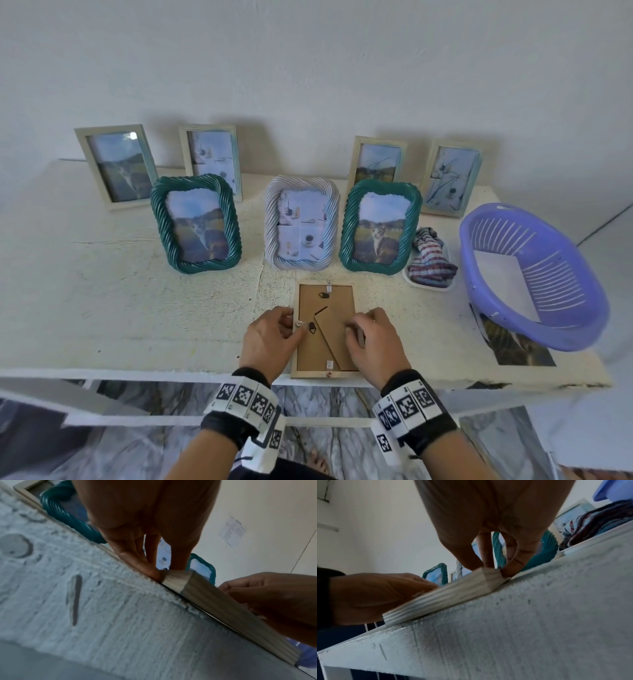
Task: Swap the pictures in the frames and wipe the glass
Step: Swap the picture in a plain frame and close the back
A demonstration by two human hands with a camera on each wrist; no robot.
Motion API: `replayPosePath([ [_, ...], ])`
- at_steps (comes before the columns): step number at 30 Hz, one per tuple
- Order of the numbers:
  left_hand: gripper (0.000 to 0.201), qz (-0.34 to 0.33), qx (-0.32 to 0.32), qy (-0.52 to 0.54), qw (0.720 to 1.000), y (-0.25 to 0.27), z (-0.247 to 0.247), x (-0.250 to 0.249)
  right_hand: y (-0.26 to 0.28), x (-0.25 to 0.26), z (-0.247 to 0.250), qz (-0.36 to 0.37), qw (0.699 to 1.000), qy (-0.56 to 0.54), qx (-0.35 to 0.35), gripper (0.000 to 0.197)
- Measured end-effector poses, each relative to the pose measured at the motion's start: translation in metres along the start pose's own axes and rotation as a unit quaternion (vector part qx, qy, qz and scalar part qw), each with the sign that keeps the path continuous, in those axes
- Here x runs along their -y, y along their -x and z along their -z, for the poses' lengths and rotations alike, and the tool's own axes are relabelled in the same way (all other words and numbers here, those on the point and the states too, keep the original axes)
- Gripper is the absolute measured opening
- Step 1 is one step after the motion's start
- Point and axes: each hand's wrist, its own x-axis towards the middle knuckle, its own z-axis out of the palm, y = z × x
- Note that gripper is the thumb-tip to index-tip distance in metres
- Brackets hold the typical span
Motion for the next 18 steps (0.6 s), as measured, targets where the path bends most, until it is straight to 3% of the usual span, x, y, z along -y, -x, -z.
replayPosePath([
  [5,0.025,0.021,-0.028,-0.053,0.998,-0.002,-0.007,-0.009,-0.008,0.000,0.004,-0.011,0.999,0.017,0.027,0.011],
  [10,0.023,0.059,-0.026,-0.086,0.994,-0.005,-0.011,-0.018,-0.010,-0.009,0.009,-0.018,0.998,-0.024,0.051,0.027],
  [18,0.020,0.002,-0.007,-0.019,1.000,-0.002,-0.005,-0.001,-0.011,-0.011,0.021,-0.019,0.995,-0.055,0.077,0.029],
])
